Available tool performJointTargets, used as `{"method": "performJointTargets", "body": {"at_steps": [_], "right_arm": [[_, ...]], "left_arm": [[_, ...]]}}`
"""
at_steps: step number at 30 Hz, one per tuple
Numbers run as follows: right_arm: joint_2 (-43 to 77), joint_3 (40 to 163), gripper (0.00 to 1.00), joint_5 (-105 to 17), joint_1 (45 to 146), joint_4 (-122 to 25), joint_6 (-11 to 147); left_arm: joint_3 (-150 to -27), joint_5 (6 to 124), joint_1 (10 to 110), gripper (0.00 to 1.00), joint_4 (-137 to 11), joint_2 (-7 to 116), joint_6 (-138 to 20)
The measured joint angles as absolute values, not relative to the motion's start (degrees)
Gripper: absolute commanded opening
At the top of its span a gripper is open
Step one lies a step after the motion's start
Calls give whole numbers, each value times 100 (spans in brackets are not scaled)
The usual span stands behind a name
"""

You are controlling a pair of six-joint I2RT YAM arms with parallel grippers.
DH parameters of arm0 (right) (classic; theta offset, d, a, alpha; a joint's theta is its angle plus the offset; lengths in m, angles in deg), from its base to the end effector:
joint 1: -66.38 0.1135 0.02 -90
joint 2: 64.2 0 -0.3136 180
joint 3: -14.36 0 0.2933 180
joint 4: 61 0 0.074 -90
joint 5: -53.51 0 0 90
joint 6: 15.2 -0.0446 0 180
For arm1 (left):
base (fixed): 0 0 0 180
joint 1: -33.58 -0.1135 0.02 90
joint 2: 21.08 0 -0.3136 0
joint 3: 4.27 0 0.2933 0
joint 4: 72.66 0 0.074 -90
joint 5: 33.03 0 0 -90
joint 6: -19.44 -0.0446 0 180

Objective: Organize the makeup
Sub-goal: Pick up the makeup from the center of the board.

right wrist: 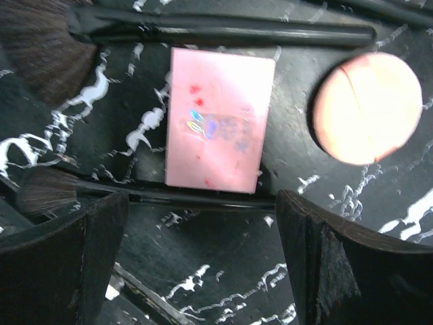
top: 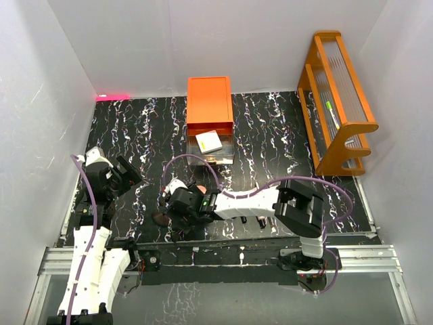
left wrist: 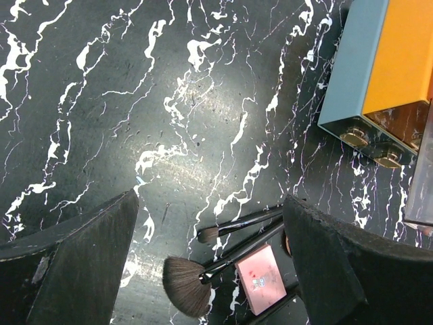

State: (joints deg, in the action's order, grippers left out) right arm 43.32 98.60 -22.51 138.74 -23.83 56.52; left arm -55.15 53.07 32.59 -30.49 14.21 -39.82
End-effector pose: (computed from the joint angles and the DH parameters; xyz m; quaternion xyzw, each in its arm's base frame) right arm 0.1441 0.4176 0.1946 -0.4087 0.8689 0.0972 0.2617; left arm 0.1524 0.0057 0.3205 -0.2496 0.8130 -0.1069 0.5151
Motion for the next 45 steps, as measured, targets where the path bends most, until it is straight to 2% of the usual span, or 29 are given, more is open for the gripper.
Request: {"method": "performJointTargets", "body": {"at_steps": [18, 28, 37, 45], "right_arm": [[4907, 10289, 95, -2115, 13874, -2556, 5671], [5067, 10450, 73, -2168, 13870, -2698, 5630], [5093, 10501, 44, -2181, 13870, -2656, 5610], [5104, 10798, 36, -2102, 13870, -2197, 5523]], "left_arm": [[-5585, 5159, 3259, 87, -2990, 1312, -3943], [-5585, 5161, 3259, 87, -2992, 1312, -3943], [-5585, 5163, 3259, 87, -2992, 1312, -3943], [-5585, 5165, 3259, 87, -2994, 1314, -3943]]}}
